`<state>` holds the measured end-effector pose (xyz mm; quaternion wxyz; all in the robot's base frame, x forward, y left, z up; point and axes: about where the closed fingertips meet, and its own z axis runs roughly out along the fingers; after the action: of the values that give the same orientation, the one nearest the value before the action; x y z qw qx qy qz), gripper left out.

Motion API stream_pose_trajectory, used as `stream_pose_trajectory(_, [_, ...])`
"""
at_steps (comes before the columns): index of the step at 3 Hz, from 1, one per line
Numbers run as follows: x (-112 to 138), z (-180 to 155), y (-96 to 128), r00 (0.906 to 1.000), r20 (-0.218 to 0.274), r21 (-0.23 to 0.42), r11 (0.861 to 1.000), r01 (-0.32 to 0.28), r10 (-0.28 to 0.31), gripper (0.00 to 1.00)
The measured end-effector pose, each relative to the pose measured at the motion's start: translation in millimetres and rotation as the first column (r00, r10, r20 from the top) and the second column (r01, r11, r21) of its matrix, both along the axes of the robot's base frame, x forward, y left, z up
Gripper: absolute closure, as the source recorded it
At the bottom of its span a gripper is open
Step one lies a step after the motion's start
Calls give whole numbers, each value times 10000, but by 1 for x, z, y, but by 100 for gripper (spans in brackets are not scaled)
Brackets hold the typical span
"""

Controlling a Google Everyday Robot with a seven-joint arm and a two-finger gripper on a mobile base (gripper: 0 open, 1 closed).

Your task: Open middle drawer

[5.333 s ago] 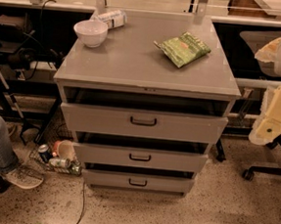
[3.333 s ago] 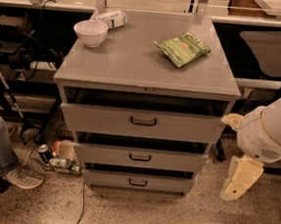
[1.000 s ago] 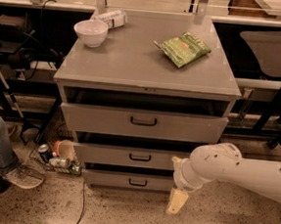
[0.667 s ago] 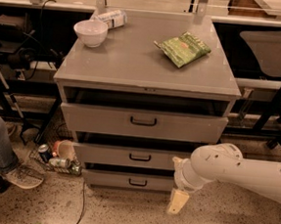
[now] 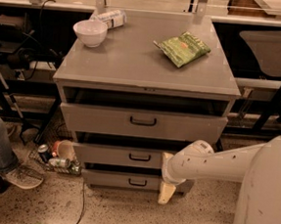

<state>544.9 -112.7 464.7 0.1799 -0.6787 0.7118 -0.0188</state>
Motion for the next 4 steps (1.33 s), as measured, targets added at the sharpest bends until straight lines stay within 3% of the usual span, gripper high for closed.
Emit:
stream_pose_trajectory(2, [9, -11, -3, 9998, 157, 24, 10000, -78, 78, 0])
stream_pose_trajectory(4, [49, -24, -12, 9951, 987, 462, 9989, 53, -99, 0])
